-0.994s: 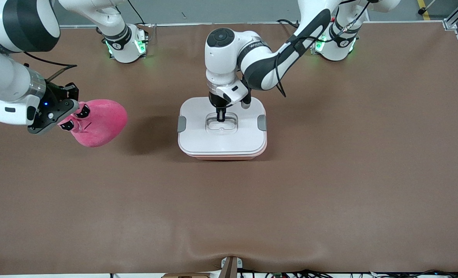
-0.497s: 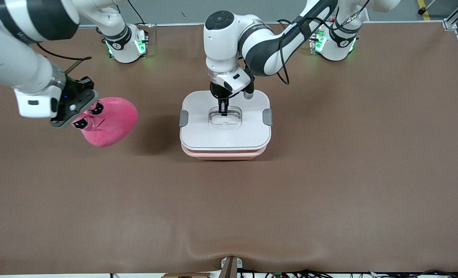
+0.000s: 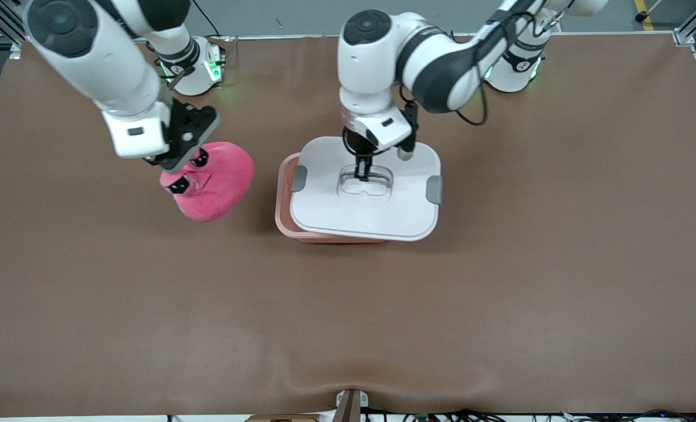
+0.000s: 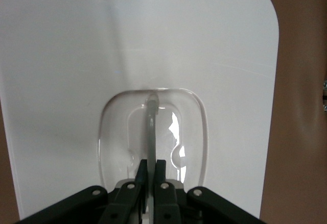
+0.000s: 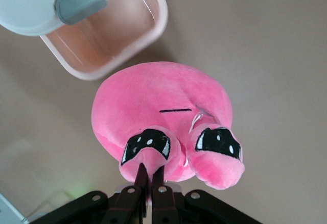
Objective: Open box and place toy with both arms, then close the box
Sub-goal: 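Lift the lid off with the left gripper while the right gripper carries the plush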
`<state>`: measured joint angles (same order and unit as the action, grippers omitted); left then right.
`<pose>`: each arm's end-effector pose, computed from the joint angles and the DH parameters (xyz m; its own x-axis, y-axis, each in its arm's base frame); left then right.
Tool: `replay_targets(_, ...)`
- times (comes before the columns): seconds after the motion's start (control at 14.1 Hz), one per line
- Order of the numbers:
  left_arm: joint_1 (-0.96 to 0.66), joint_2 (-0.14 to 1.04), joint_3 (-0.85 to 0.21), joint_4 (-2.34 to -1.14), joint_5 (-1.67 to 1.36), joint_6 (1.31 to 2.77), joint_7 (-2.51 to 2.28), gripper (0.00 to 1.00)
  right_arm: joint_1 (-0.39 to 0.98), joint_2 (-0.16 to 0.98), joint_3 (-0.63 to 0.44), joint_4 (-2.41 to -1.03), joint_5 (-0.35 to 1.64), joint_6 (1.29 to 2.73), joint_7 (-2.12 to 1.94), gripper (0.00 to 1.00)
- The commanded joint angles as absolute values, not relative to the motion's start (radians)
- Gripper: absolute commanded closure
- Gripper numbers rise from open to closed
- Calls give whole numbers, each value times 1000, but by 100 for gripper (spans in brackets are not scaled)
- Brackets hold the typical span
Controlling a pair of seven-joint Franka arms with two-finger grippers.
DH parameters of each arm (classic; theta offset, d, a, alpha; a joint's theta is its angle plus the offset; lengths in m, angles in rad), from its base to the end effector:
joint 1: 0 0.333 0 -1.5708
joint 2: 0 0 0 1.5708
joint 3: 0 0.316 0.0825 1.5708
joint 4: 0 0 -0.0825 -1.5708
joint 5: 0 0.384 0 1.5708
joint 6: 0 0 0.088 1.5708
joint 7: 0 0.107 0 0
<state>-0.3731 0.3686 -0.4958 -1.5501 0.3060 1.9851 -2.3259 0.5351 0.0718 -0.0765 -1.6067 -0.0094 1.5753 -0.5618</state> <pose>0.4793 -0.4710 0.4688 0.1816 0.9833 0.0124 0.9701 -0.1812 0.1612 0.5128 0.2536 0.5676 0.5186 0.8497 -0.0949 0.8507 -0.5239 -0.0422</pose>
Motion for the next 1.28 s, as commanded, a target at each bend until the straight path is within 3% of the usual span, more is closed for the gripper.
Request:
replay_targets(0.0, -328, 315, -505, -1546, 249, 1883, -2182, 100, 622, 89, -91, -1594, -14, 1626, -571, 100)
replay_targets(0.43, -137, 313, -502, -1546, 167, 1816, -1806, 100, 810, 152, -91, -1594, -94, 1802, -695, 100)
replay_targets(1.21, 83, 333, -497, -1545, 152, 1753, -1370, 100, 836, 193, -91, -1597, -95, 1836, -929, 100)
